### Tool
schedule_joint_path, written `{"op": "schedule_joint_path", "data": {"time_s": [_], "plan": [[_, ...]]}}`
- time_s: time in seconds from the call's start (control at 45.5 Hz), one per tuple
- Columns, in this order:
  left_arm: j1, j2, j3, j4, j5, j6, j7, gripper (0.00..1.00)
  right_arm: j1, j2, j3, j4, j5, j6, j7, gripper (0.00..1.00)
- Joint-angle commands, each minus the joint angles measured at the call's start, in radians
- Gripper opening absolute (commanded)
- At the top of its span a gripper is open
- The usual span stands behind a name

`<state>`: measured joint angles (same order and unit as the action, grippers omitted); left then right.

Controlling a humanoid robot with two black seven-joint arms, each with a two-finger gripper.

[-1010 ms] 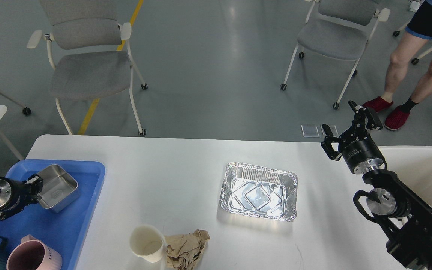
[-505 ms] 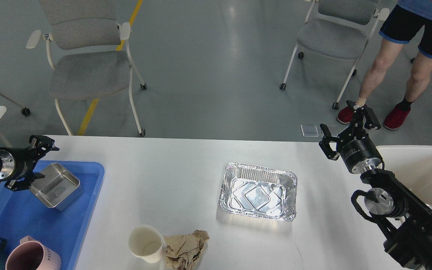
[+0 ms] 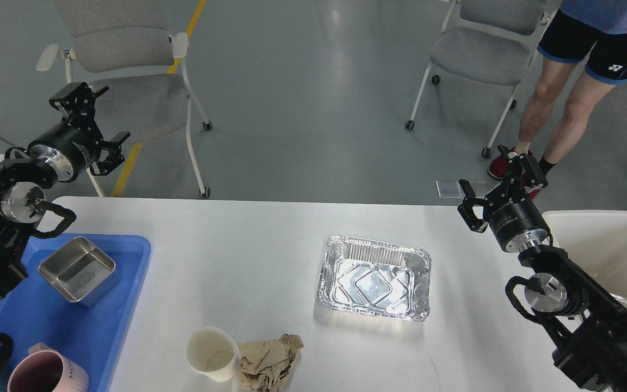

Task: Tidy desktop
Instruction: 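Withdraw the left gripper and move the right gripper toward the foil tray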

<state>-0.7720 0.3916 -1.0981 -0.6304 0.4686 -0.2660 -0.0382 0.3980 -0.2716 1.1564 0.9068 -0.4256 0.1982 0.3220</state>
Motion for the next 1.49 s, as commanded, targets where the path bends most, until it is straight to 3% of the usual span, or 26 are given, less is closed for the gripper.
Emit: {"op": "schedule_joint_path", "data": {"time_s": [0.0,0.11,0.285,0.461,0.527,0.593,0.79,0.856,1.076,1.295,1.471], "plan": [[0.048,-0.08,-0.006,0.012,-0.103,0.021,-0.084,0.96,0.012,-0.006,-0.056,0.001,-0.001,-0.003,-0.008,1.0],[0.101,-0.171,-0.009,0.008,-0.149,0.034,-0.092,0.96,0.036,-0.047,-0.148,0.0,-0.001,-0.003,-0.023,1.0],[0.224,-0.263,-0.049,-0.043,-0.157,0.039,-0.115,0.96,0.117,-0.118,-0.38,-0.009,0.001,-0.003,-0.116,1.0],[0.339,-0.248,-0.054,-0.228,-0.157,0.047,-0.126,0.96,0.24,-0.201,-0.558,-0.008,0.01,-0.003,-0.162,1.0],[0.376,-0.209,-0.059,-0.304,-0.157,0.062,-0.124,0.96,0.278,-0.236,-0.596,0.001,0.011,-0.003,-0.199,1.0],[0.417,-0.169,-0.06,-0.368,-0.157,0.088,-0.124,0.96,0.311,-0.276,-0.629,0.021,0.011,-0.003,-0.282,1.0],[0.499,-0.08,-0.059,-0.439,-0.159,0.139,-0.109,0.96,0.436,-0.432,-0.817,0.174,0.021,0.004,-0.615,1.0],[0.514,-0.063,-0.054,-0.439,-0.159,0.14,-0.104,0.96,0.496,-0.491,-0.943,0.245,0.022,0.006,-0.67,1.0],[0.533,-0.028,-0.045,-0.439,-0.162,0.129,-0.022,0.96,0.605,-0.771,-1.074,0.5,0.015,0.055,-0.679,1.0],[0.533,-0.016,-0.057,-0.433,-0.16,0.128,-0.019,0.97,0.625,-0.985,-1.034,0.587,-0.087,0.223,-0.661,1.0],[0.537,-0.014,-0.037,-0.419,-0.16,0.126,-0.015,0.97,0.575,-0.954,-1.011,0.538,-0.203,0.224,-0.604,1.0]]}}
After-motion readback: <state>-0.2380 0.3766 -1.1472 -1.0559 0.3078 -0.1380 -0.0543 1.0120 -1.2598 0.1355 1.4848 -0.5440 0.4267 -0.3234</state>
